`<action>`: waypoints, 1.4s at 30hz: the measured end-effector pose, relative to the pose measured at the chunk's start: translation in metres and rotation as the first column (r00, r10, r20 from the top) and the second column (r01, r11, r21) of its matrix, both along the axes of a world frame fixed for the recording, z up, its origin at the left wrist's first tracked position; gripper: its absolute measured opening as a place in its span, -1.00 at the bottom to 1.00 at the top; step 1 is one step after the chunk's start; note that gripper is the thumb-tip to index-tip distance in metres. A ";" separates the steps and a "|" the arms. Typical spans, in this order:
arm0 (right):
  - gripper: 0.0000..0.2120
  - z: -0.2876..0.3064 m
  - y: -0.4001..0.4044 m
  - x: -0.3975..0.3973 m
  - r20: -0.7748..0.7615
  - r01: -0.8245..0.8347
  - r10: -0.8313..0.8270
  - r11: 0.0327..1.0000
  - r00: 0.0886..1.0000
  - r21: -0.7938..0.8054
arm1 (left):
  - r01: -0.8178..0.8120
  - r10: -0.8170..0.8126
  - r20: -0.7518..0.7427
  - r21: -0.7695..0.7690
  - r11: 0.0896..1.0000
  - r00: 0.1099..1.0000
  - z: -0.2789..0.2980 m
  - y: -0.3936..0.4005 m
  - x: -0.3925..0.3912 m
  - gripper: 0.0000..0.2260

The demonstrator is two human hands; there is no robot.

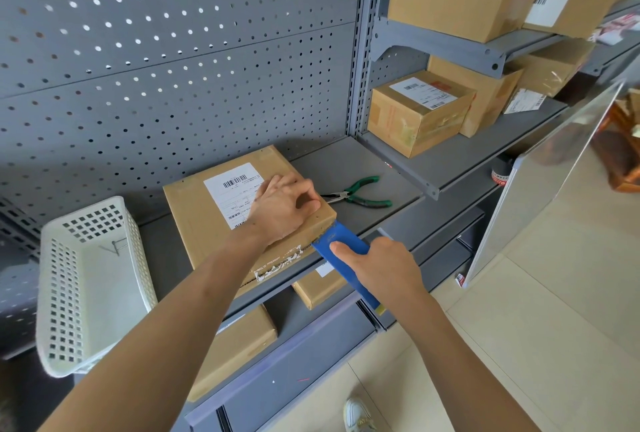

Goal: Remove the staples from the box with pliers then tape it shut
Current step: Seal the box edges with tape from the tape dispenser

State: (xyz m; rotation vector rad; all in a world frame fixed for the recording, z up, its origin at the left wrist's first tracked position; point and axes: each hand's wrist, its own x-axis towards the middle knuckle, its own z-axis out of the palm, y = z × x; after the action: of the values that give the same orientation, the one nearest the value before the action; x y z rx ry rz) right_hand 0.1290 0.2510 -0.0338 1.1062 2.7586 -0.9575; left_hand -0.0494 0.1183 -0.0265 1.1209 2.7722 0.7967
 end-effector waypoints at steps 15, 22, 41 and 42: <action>-0.35 0.006 0.004 0.004 -0.036 -0.036 0.040 0.994 0.999 0.105 | -0.018 0.017 0.033 0.026 0.999 0.999 0.002 -0.002 0.001 -0.96; -0.36 -0.007 0.014 0.015 0.056 -0.029 0.022 0.992 0.998 0.123 | -0.016 0.014 0.045 0.042 0.999 0.999 0.001 -0.002 -0.001 -0.96; -0.39 -0.018 0.015 0.023 -0.171 0.023 -0.019 1.000 0.985 0.019 | 0.018 -0.018 0.088 -0.002 1.000 0.996 0.004 0.002 -0.010 -0.81; -0.40 -0.016 0.014 0.024 -0.192 0.022 -0.016 0.999 0.981 0.030 | 0.026 -0.024 0.094 -0.016 1.000 0.995 0.006 0.002 -0.011 -0.78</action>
State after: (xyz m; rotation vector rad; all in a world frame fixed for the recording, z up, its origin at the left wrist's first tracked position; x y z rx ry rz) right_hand 0.1528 0.2651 -0.0498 1.1019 2.9279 -1.0805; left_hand -0.0603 0.1205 -0.0203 1.0843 2.6780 0.8001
